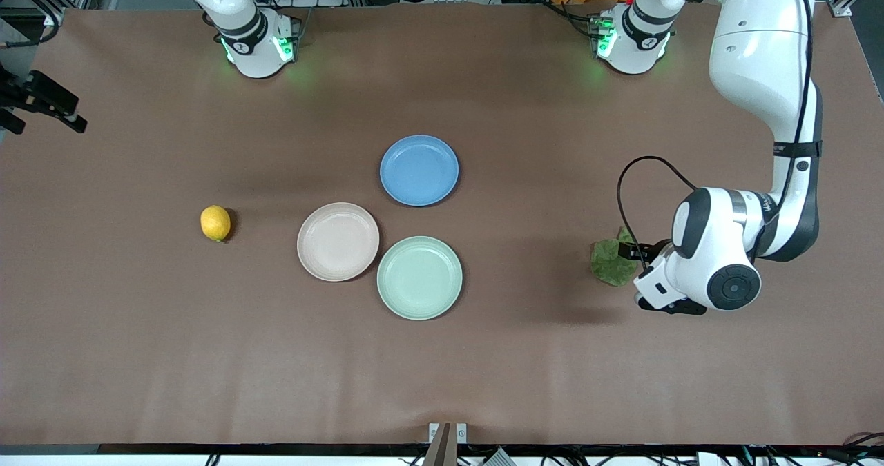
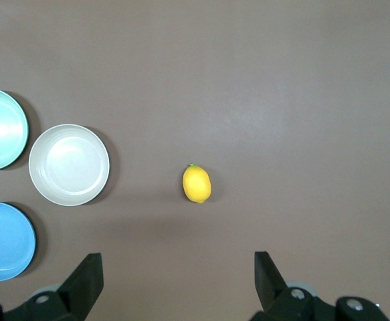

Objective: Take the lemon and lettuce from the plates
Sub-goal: 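Retract the right arm while the left gripper lowers the lettuce onto the table, then open the left gripper and raise it away from the lettuce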

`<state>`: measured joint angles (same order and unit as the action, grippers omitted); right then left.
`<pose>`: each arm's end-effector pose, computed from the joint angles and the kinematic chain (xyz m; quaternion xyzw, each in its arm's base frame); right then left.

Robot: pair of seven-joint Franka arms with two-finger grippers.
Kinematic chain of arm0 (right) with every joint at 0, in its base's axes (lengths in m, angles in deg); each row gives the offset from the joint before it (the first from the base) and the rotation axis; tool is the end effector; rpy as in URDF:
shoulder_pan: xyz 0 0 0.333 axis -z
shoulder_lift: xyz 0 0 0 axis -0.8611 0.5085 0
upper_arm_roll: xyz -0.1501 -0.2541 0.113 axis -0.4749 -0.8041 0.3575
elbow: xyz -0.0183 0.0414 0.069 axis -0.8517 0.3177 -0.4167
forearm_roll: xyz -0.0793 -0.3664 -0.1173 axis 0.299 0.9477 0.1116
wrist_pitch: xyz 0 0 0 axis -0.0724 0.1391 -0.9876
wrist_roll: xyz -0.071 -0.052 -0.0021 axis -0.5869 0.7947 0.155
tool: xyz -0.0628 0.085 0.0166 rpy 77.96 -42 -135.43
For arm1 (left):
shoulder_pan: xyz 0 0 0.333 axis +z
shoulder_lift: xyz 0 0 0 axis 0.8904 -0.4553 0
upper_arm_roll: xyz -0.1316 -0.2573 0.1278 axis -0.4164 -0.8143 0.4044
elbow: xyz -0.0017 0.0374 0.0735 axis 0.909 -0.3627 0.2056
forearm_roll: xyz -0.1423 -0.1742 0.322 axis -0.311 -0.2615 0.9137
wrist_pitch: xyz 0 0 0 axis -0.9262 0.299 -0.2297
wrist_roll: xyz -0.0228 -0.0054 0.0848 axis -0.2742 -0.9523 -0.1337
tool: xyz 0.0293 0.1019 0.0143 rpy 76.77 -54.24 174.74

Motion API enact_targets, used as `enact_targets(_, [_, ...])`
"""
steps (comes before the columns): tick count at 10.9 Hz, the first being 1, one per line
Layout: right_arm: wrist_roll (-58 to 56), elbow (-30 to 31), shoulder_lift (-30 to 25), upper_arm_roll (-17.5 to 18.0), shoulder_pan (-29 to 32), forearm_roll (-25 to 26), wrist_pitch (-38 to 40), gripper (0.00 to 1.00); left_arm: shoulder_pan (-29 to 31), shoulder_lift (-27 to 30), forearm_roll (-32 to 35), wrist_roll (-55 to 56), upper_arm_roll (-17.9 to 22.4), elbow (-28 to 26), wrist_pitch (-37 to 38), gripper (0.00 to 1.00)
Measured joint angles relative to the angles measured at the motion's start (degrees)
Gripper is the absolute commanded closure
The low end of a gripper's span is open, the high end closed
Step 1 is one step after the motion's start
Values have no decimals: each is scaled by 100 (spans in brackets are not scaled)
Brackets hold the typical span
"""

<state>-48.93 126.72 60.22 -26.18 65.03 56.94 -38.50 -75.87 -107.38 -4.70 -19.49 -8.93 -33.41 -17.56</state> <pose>0.5075 -0.0431 0.6560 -0.9992 0.0032 -0.0389 0.0127 0.6730 -0.1154 0.2680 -0.9764 0.0596 0.2037 0.0388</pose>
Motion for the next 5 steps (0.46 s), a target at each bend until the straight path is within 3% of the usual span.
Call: enact_targets(5, [-1,-83,58,59,-13,72,148,0,36,178,150,-18,-9,61,11,0])
